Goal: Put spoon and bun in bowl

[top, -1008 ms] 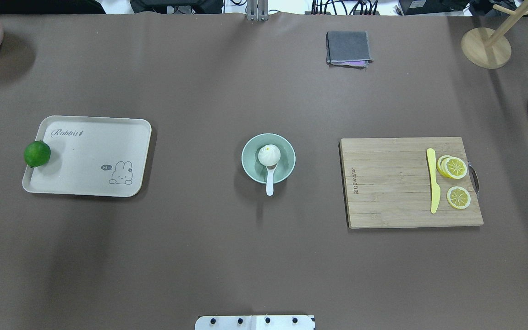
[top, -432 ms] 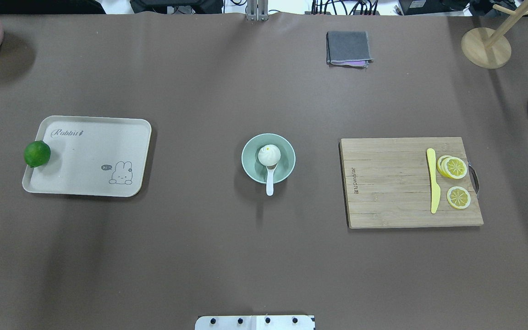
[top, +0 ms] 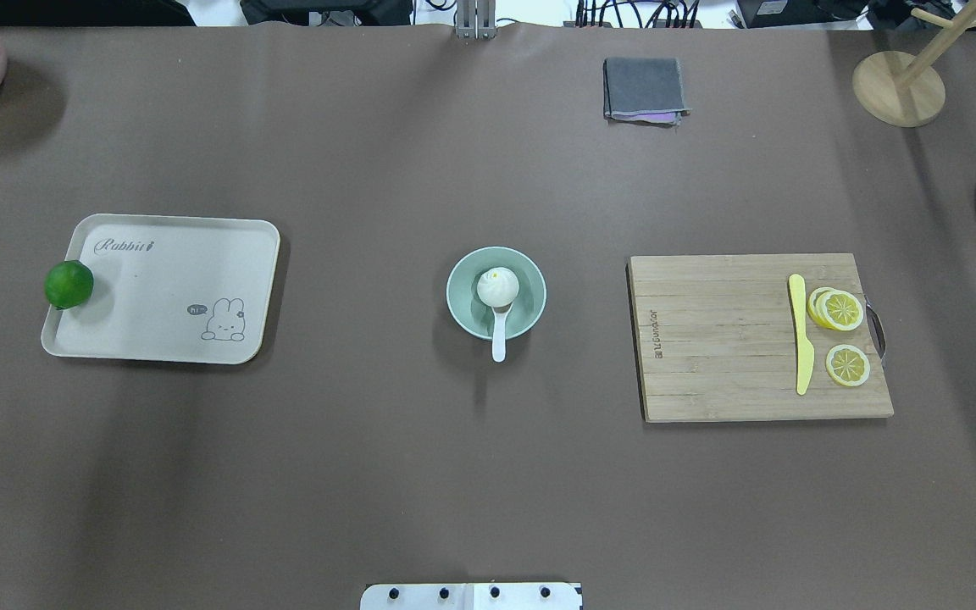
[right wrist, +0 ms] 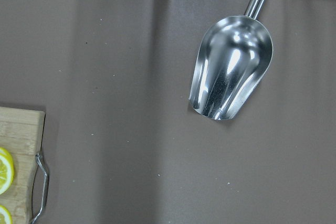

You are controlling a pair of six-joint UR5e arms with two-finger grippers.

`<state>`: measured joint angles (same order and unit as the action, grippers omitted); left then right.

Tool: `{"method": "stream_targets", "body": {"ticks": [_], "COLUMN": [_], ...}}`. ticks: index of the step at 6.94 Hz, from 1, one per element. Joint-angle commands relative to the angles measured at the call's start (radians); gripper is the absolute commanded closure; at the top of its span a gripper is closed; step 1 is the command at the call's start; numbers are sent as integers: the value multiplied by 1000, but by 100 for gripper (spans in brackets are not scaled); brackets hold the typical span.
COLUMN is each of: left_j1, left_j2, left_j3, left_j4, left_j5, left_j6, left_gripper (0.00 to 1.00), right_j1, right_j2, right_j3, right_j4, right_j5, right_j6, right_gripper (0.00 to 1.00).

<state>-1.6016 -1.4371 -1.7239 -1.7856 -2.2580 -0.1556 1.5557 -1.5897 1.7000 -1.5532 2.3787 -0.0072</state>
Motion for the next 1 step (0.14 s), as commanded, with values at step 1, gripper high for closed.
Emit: {"method": "stream_targets", "body": {"ticks": [1], "left_j1": [0], "left_j2": [0], "left_j3": [0], "left_j4": [-2], "left_j5": [0], "left_j6": [1], "left_gripper": [2], "right_j1": [-2], "right_j2": [-3], "right_j3": [0], "right_j4": [1], "right_j5": [0], "right_j6": [0], "right_gripper": [0]}}
